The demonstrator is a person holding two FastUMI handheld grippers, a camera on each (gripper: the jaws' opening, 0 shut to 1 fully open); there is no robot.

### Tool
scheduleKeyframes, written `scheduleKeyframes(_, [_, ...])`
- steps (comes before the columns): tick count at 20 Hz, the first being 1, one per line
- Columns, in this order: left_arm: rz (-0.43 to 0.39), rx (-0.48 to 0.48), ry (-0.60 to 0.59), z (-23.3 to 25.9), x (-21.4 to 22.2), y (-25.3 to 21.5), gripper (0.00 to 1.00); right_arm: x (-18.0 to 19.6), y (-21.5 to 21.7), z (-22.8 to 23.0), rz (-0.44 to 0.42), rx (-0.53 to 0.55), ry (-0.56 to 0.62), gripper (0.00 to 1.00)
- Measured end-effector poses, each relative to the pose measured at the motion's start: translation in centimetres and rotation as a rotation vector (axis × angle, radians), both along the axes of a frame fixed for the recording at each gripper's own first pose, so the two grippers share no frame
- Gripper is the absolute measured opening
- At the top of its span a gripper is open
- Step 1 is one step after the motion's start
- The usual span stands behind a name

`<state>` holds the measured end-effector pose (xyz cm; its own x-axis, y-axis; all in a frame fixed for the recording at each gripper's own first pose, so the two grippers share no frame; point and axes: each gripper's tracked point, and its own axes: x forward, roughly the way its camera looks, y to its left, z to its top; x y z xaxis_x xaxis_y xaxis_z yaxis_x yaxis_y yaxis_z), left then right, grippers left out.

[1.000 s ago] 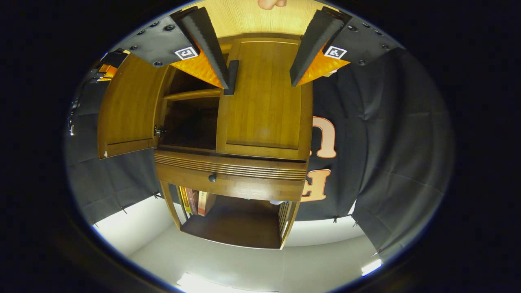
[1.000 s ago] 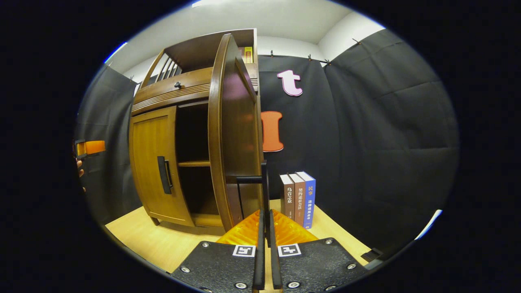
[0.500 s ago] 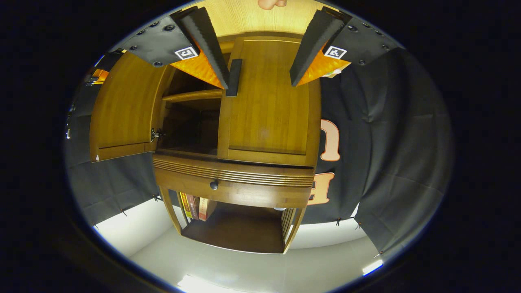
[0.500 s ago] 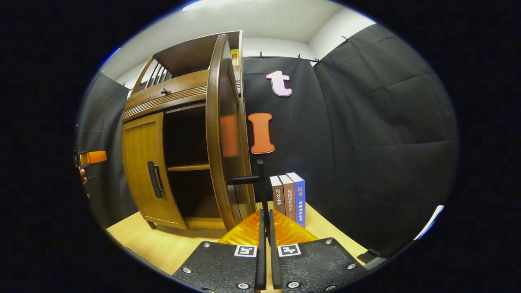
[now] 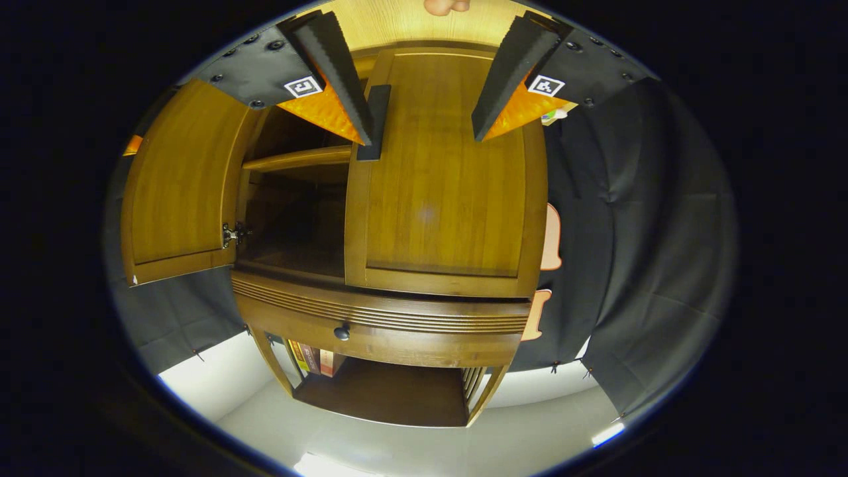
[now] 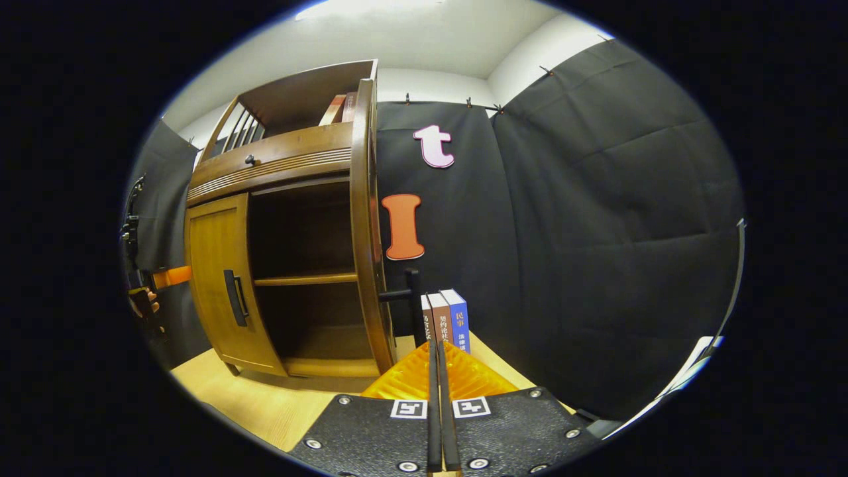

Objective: Open the right door of the double-door shoe cabinet with the right hand, and open the left door with the left hand.

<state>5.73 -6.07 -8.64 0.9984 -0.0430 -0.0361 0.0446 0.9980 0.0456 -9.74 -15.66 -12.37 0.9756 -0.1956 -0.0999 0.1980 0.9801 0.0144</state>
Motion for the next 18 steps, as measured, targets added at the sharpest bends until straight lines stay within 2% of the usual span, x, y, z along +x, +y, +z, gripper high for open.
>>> scheduleKeyframes(6, [-0.01, 0.034, 0.002, -2.7, 2.4, -1.4, 0.95, -0.5, -0.7, 0.7, -0.012, -0.003, -0.018, 0.01])
scheduleKeyframes(10, [-0.03, 0.013, 0.011, -4.1, 4.1, -2.1, 0.95, -0.7, -1.9, 1.1, -0.041, -0.013, -0.027, 0.01])
scheduleKeyframes(11, [-0.034, 0.006, 0.018, -4.5, 4.5, -2.3, 0.95, -0.7, -1.9, 1.1, -0.045, -0.014, -0.029, 0.18])
scheduleKeyframes(12, [-0.035, 0.0, 0.026, -4.9, 4.9, -2.3, 0.95, -0.7, -1.9, 1.1, -0.046, -0.015, -0.029, 0.03])
scheduleKeyframes(13, [-0.037, -0.007, 0.037, -5.4, 5.3, -2.5, 0.95, -0.6, -2.0, 1.1, -0.048, -0.018, -0.029, 0.19])
scheduleKeyframes(14, [-0.044, -0.014, 0.053, -5.9, 5.9, -2.9, 0.96, -0.6, -1.9, 1.1, -0.048, -0.019, -0.029, 0.05])
scheduleKeyframes(15, [-0.054, -0.02, 0.069, -6.5, 6.1, -3.3, 0.96, -0.5, -1.8, 1.0, -0.048, -0.02, -0.029, 0.06])
scheduleKeyframes(16, [-0.064, -0.019, 0.081, -6.9, 6.4, -3.6, 0.96, -0.4, -1.8, 1.0, -0.048, -0.02, -0.029, 0.2])
scheduleKeyframes(17, [-0.071, -0.013, 0.088, -7.4, 6.7, -3.8, 0.97, -0.4, -1.8, 0.9, -0.047, -0.02, -0.028, 0.2])
scheduleKeyframes(18, [-0.072, -0.003, 0.097, -7.9, 7.0, -4.0, 0.95, -0.4, -1.8, 0.8, -0.046, -0.019, -0.027, 0.07])
